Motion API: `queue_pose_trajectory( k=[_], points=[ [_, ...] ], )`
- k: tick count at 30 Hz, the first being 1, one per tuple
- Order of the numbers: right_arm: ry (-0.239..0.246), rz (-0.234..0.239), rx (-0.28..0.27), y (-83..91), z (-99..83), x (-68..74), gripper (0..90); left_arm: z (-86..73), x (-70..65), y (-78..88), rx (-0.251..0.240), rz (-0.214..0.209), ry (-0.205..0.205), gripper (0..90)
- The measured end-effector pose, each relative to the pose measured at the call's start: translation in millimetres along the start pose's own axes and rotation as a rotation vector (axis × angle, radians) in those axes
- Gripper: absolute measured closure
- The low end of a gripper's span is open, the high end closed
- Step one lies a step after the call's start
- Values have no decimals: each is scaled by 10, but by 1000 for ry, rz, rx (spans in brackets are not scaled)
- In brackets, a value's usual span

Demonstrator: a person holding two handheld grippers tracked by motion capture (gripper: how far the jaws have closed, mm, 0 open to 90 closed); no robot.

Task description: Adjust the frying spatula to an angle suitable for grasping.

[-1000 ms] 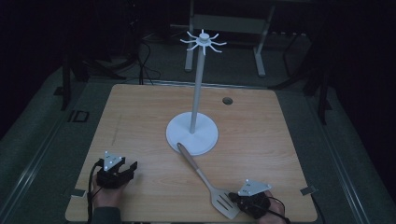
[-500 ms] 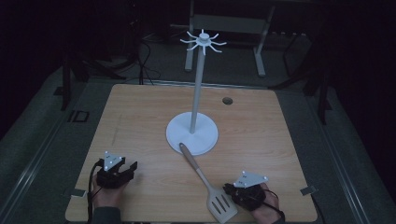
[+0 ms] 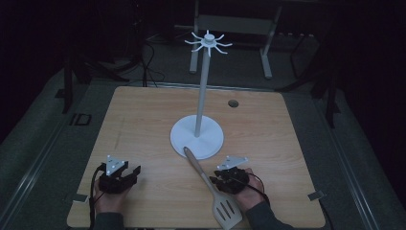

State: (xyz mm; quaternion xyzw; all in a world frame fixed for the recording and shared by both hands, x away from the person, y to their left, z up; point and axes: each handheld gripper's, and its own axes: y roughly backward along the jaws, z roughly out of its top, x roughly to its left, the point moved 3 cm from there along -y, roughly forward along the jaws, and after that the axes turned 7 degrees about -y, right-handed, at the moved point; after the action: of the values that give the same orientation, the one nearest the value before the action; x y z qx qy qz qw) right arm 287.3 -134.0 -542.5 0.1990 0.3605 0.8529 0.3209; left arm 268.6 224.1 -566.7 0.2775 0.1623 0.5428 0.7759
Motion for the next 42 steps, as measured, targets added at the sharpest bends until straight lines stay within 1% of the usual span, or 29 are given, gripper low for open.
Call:
queue_pose_trajectory(
  k=[1, 3, 5, 6, 9, 10, 12, 14, 17, 19, 21, 25, 28, 29, 30, 31, 35, 37, 40, 42],
  points=[
    [2, 10, 24, -104, 52, 13, 665, 0, 1, 0, 0, 0, 0, 471],
    [6, 15, 43, -180, 89, 35, 651, 2, 1, 0, -2, 0, 1, 471],
    [5, 29, 61, -260, 120, 47, 642, 2, 0, 1, -3, 0, 2, 471],
    [5, 27, 74, -294, 131, 53, 635, 2, 0, 2, -4, 0, 3, 471],
    [28, 16, 105, -391, 157, 66, 632, 2, 3, 2, -4, 0, 3, 471],
    [27, 10, 113, -419, 163, 66, 632, 2, 3, 2, -4, 0, 3, 471],
    [31, 5, 130, -466, 175, 56, 632, 2, 2, 1, -4, -1, 2, 471],
    [24, 9, 140, -502, 187, 50, 633, 2, 3, 1, -3, 0, 2, 471],
    [37, 3, 153, -543, 189, 62, 646, 2, 4, 2, -4, 0, 3, 471],
    [47, 3, 155, -547, 184, 68, 689, 2, 3, 3, -4, -1, 3, 471],
    [40, 7, 162, -532, 188, 54, 696, 1, 2, 3, -4, -1, 4, 471],
    [28, -1, 173, -503, 200, -37, 730, 1, 5, 2, -4, -1, 3, 471],
    [14, -14, 175, -467, 206, -141, 757, 1, 4, 0, -2, -1, 2, 472],
    [14, -14, 175, -467, 206, -141, 757, 1, 4, 0, -2, -1, 2, 471],
    [9, -24, 173, -453, 207, -181, 761, 1, 4, -1, -1, -1, 1, 471],
    [-8, -47, 167, -421, 207, -276, 763, 1, 4, -1, -1, -1, 1, 471],
    [-49, -84, 164, -365, 189, -466, 764, 1, 0, -4, -1, 0, 2, 471],
    [-60, -100, 163, -341, 179, -544, 764, 1, -1, -5, -1, 0, 2, 471],
    [-78, -108, 163, -313, 168, -645, 764, 1, -1, -8, -1, 0, 4, 471],
    [-92, -98, 166, -315, 167, -673, 760, 2, -2, -9, 0, 0, 3, 471]
  ],
)
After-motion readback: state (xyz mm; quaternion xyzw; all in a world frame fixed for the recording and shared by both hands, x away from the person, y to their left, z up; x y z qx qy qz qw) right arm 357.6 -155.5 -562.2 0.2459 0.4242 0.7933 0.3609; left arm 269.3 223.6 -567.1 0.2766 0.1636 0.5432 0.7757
